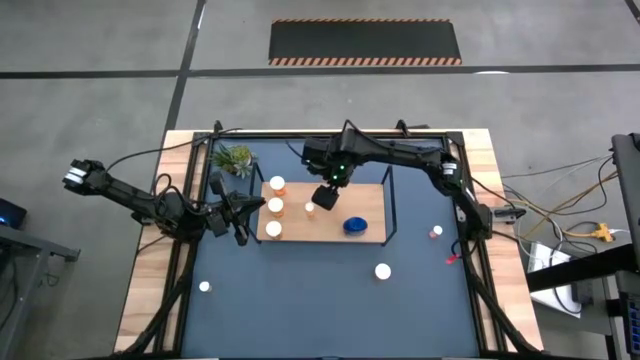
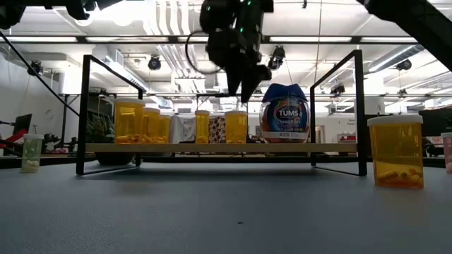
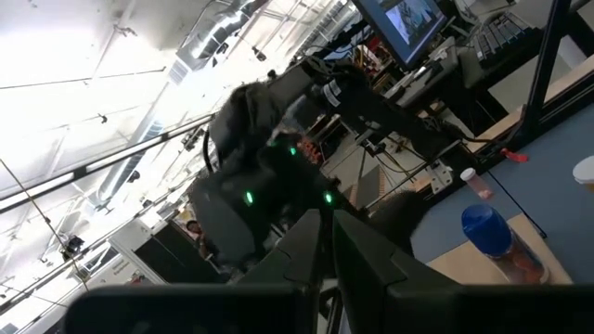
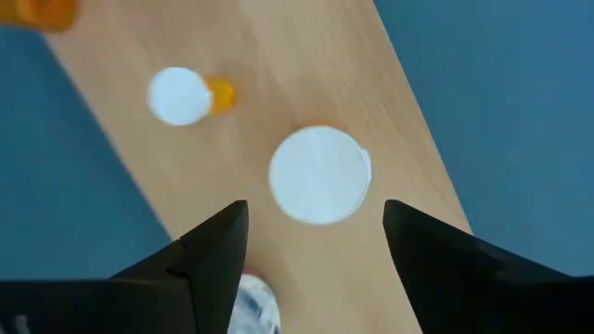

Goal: Pick and place medicine bottles onto shelf by color
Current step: Put the big orange pill bottle on to the shelf aligned with the other big orange pill bottle

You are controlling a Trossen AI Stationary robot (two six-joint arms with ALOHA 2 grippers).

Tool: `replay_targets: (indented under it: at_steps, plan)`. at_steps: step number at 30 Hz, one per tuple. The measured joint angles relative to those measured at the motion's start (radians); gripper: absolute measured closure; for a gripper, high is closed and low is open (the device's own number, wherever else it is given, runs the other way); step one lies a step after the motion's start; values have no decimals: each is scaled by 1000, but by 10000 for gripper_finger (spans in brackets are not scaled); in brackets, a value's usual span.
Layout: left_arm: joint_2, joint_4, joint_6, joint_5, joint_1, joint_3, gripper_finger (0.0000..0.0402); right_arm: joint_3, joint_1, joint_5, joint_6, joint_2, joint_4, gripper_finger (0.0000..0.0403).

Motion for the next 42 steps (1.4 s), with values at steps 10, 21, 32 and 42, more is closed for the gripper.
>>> replay_targets:
  at_steps: [10,21,32,42]
  plan:
    - [0,1,3,0,0,0,387,0,116,21,-6,-81,36,177]
    - [12,55,-2,6,0,0,387,-3,408,223,-58,-139,51,177]
    - [14,58,-29,109,-1,0,387,-157,705,516,160,-261,100,177]
    - [34,73,-82,111,-3,0,387,-371,885,655,431,-303,136,124]
